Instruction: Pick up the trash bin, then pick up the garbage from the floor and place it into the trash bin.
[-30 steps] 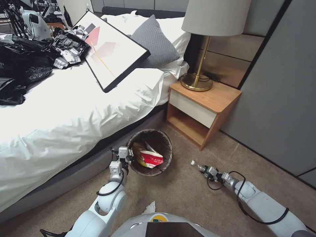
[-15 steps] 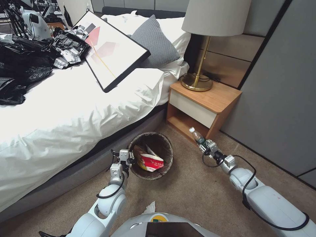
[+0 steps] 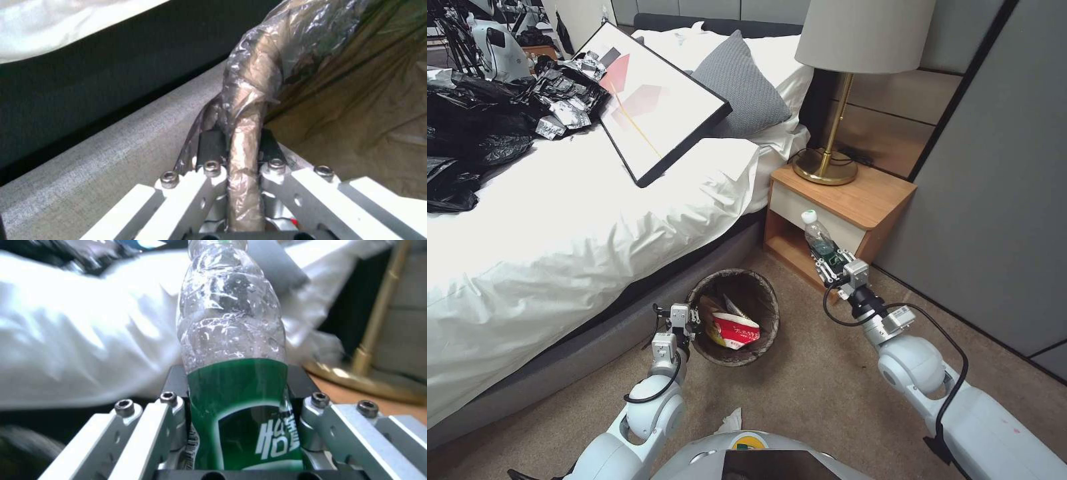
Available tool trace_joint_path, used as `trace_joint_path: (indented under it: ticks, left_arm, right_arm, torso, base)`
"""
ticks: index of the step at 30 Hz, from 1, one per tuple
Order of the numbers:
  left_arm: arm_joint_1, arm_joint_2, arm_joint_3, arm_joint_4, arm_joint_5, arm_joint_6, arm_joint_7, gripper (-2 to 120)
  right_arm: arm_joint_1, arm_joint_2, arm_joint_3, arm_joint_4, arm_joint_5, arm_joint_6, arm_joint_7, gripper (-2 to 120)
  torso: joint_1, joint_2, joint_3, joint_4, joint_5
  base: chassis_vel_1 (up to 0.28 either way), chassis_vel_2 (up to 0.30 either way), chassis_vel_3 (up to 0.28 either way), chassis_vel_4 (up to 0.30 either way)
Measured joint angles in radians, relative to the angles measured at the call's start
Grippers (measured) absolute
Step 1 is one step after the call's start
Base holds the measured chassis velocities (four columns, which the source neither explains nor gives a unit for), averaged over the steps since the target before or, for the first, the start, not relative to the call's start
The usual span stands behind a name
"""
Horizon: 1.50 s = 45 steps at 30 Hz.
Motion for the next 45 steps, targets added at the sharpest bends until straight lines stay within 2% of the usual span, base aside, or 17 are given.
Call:
trace_joint_path:
  ticks: [8,15,23,32,38,45]
  left_arm:
    - [0.003,0.005,0.009,-0.010,-0.003,0.007,-0.001,2]
    - [0.001,0.007,0.017,-0.013,-0.003,0.008,-0.001,2]
    - [-0.007,0.013,0.026,-0.009,0.000,0.009,0.001,2]
    - [-0.010,0.019,0.026,-0.008,0.000,0.010,0.001,2]
    - [-0.010,0.017,0.026,-0.010,0.000,0.010,0.002,2]
    - [-0.008,0.010,0.028,-0.014,0.002,0.011,0.002,2]
  right_arm:
    - [-0.019,-0.022,-0.089,0.141,-0.014,-0.026,-0.011,32]
    - [-0.027,-0.068,-0.157,0.150,-0.047,-0.022,-0.021,32]
    - [-0.037,-0.108,-0.248,0.105,-0.112,0.001,-0.024,32]
    - [-0.045,-0.120,-0.329,0.058,-0.162,0.014,-0.026,32]
    - [-0.024,-0.101,-0.406,-0.002,-0.195,0.023,-0.027,32]
    - [0.016,-0.070,-0.440,-0.055,-0.201,0.025,-0.019,32]
  torso:
    - [0.000,0.000,0.000,0.0000,0.0002]
    - [0.000,0.000,0.000,-0.0001,0.0003]
    - [0.000,0.000,0.000,-0.0001,0.0003]
    - [0.000,0.000,0.000,-0.0001,0.0003]
    - [0.000,0.000,0.000,-0.0001,0.0003]
    - [0.000,0.000,0.000,0.0000,0.0003]
  base:
    - [0.000,0.000,0.000,0.000]
    - [0.000,0.000,0.000,0.000]
    - [0.000,0.000,0.000,0.000]
    - [0.000,0.000,0.000,0.000]
    - [0.000,0.000,0.000,0.000]
    - [0.000,0.000,0.000,0.000]
